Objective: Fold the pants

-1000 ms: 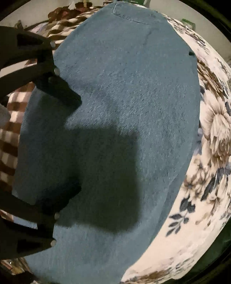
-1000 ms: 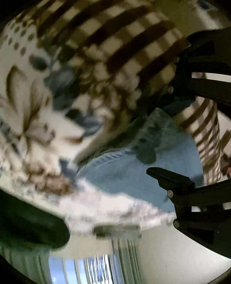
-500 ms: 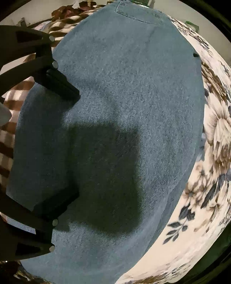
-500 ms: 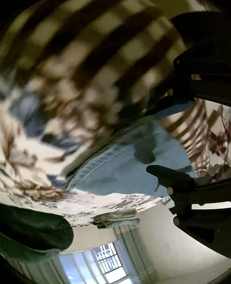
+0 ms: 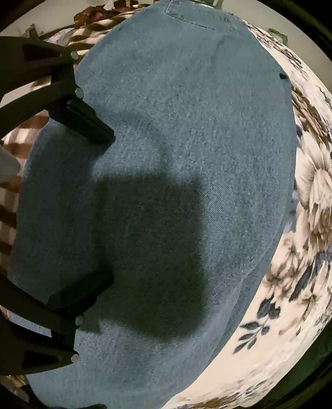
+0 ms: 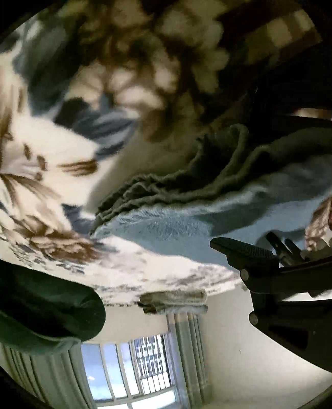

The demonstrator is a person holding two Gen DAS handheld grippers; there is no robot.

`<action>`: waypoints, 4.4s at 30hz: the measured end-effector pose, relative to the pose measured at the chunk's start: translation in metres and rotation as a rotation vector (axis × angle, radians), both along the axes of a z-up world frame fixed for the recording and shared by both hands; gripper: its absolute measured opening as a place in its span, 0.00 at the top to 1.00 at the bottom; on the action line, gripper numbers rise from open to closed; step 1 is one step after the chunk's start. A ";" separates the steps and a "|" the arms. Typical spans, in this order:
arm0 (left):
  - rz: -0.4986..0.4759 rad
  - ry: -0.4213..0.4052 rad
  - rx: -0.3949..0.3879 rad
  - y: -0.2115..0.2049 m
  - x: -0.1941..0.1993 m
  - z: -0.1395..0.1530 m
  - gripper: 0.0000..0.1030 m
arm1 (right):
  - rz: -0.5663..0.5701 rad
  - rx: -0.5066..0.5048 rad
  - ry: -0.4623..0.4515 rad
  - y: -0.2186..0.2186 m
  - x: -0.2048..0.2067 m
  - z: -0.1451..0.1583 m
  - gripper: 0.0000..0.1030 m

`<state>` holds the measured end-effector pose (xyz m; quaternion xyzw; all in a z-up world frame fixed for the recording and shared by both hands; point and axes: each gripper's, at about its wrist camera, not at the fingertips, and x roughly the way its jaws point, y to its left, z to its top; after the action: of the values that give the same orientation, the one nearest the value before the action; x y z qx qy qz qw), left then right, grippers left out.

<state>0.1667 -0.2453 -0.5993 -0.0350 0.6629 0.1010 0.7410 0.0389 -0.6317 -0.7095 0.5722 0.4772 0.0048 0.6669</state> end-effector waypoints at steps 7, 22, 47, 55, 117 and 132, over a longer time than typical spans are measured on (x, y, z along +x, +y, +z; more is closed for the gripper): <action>-0.013 -0.038 0.016 0.005 0.000 0.023 0.00 | -0.042 -0.129 -0.023 0.009 0.002 0.065 0.89; 0.076 -0.200 0.031 0.153 -0.014 0.122 0.00 | 0.206 -0.416 -0.141 0.198 0.058 0.221 0.90; 0.502 -0.117 0.150 0.467 -0.142 0.095 0.00 | 0.800 -0.906 0.080 0.610 0.112 0.071 0.84; 0.521 -0.095 0.092 0.462 -0.139 0.082 0.00 | 0.872 -0.968 0.065 0.630 0.101 0.082 0.82; 0.997 -0.510 -0.530 0.552 -0.091 0.012 0.50 | 0.829 -0.597 0.307 0.514 0.111 0.081 0.45; 0.893 -0.643 -0.485 0.548 -0.077 0.026 0.73 | 0.855 -0.641 0.289 0.503 0.126 0.082 0.37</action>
<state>0.0895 0.3029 -0.5732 -0.5070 0.3309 0.2329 0.7611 0.1650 -0.1283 -0.6274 0.0906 0.7313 0.0511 0.6741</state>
